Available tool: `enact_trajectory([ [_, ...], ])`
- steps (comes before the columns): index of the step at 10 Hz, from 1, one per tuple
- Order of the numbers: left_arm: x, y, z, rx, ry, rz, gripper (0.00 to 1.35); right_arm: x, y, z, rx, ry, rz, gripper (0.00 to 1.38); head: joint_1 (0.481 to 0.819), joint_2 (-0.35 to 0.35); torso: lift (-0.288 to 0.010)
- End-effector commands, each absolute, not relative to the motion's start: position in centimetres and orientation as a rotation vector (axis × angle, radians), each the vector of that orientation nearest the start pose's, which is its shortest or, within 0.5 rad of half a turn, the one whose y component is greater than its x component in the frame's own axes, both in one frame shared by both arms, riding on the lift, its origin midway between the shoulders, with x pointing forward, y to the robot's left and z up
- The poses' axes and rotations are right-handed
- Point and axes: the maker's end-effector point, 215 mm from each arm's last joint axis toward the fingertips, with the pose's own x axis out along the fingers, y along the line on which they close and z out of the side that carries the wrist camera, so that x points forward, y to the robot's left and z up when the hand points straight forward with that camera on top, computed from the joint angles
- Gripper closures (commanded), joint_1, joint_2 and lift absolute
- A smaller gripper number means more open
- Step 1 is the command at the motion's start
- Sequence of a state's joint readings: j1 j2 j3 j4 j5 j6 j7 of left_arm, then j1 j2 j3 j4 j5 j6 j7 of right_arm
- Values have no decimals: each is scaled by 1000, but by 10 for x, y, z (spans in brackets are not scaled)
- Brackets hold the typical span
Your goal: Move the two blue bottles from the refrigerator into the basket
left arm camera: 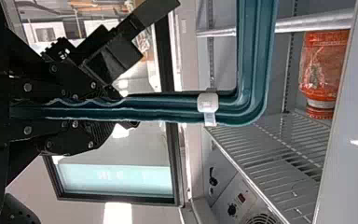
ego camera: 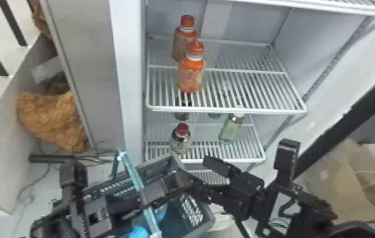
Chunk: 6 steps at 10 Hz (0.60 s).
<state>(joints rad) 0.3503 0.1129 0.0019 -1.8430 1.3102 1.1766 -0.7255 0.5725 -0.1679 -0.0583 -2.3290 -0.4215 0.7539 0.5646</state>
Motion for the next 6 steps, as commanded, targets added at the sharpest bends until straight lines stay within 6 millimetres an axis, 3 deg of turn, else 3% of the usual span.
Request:
enact_trajectory([
  [1, 277, -10, -312, -1492, 696, -1249, 1202, 346, -105, -370, 376, 437, 708, 133, 695, -200, -10],
  [3, 276, -10, -314, -1494, 700, -1244, 1202, 351, -134, -369, 384, 335, 645, 134, 695, -218, -10],
  [6, 276, -11, -315, -1495, 702, -1241, 1202, 346, -202, -364, 321, 198, 497, 137, 695, -299, -10],
])
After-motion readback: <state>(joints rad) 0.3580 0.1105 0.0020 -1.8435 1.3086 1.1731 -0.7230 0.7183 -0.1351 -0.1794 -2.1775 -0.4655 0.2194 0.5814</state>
